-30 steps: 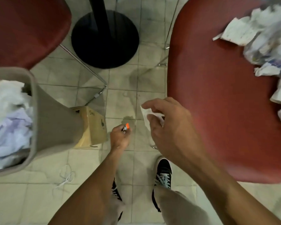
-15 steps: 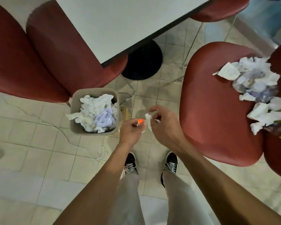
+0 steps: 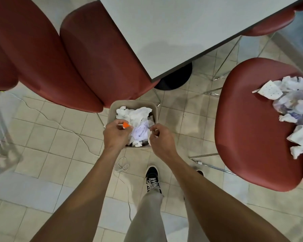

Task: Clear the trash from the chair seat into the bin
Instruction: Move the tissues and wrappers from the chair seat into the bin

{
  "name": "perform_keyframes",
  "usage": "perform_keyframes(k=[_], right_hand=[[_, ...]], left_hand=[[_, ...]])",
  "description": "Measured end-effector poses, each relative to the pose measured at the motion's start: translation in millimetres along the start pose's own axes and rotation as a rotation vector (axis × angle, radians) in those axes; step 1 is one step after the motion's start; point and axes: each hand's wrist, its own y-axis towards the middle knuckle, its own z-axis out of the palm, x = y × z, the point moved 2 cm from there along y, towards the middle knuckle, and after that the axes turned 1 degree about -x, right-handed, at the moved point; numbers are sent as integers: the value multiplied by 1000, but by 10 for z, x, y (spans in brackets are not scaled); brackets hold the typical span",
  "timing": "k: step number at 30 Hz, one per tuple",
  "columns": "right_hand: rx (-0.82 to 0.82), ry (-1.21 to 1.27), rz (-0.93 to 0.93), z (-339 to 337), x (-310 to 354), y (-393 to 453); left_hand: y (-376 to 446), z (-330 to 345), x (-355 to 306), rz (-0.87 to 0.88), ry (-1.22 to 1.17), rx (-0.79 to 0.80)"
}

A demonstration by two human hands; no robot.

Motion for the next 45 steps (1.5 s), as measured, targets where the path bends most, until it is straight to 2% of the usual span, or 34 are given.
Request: perform_keyframes(k=[3, 7, 14, 20, 28, 34, 40, 45], right_hand=[[7, 36, 0, 108, 43, 90], [100, -17, 43, 58, 9, 121], [46, -26, 132, -613, -207, 55], [-96, -25, 160, -1626, -581, 116], [-331, 17, 224, -3089, -1191, 241], [-435, 48, 305, -4072, -1732, 366], [-539, 78, 472, -4695, -2360, 364], [-640, 183, 604, -4936, -2988, 365]], left_hand=[[92, -51, -13, 16, 40, 4], [98, -46, -34, 65, 144, 73], [-81, 402, -370, 159, 250, 303], [-412, 1255, -1006, 272, 320, 442], [-967, 2712, -1837, 465, 437, 630], [-1390, 3817, -2333, 568, 486, 759], [-1739, 4755, -2541, 663, 607, 845], [-1993, 5522, -2565, 716, 684, 939]])
